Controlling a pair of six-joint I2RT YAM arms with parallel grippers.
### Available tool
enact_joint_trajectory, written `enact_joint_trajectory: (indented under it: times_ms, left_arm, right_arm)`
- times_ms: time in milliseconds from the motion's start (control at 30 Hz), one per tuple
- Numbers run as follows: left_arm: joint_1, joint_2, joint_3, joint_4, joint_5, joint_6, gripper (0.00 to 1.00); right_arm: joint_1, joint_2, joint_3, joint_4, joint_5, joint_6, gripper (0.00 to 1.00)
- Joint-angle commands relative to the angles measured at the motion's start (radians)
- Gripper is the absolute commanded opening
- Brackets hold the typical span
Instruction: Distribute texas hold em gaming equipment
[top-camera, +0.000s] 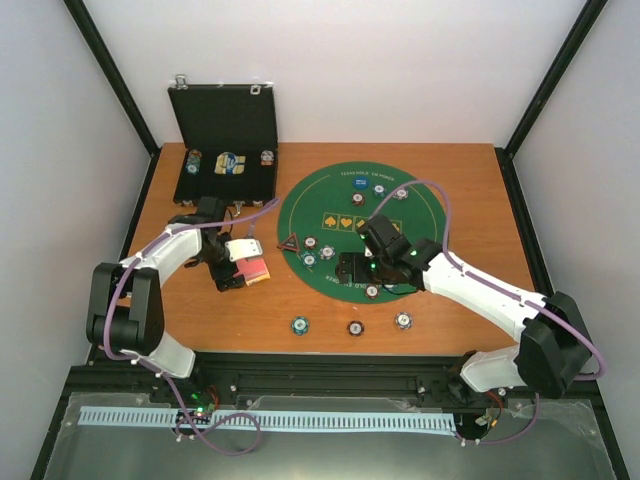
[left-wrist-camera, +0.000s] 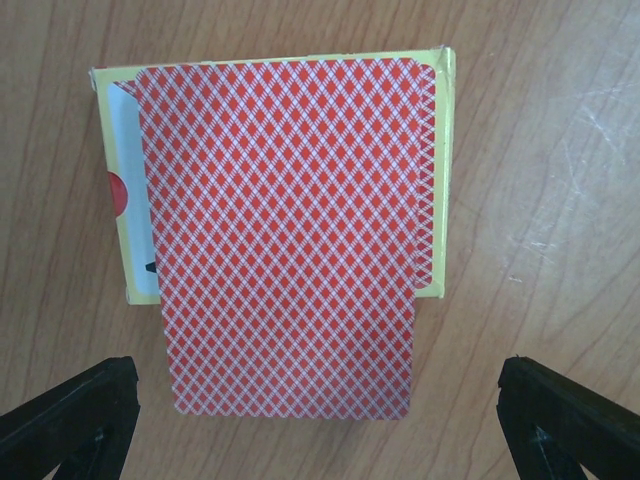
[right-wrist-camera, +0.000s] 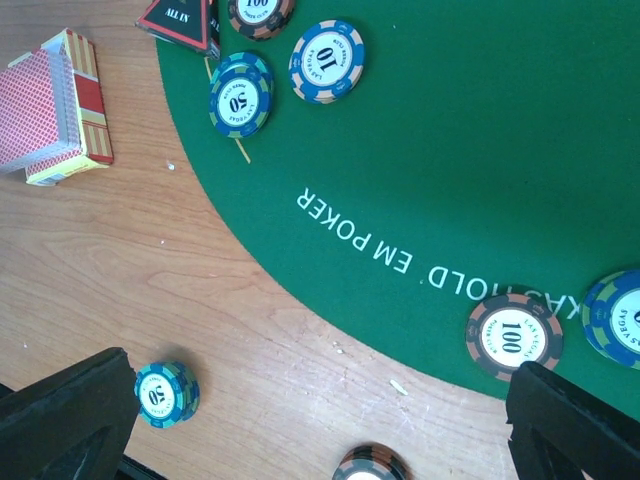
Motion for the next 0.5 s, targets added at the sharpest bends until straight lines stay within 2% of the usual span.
enact_joint_trajectory:
  times_ms: [0, 467]
  left_arm:
    - [-0.009, 0.008, 0.018, 0.029, 0.003, 0.041, 1.00]
    - [-0.020, 0.057, 0.016, 0.091, -0.025, 0.035, 1.00]
  right_arm:
    - [0.013, -0.037, -0.017, 0.006, 0.025, 0.017, 1.00]
    - [0.018, -0.090, -0.008, -0.044, 0.030, 0.016, 1.00]
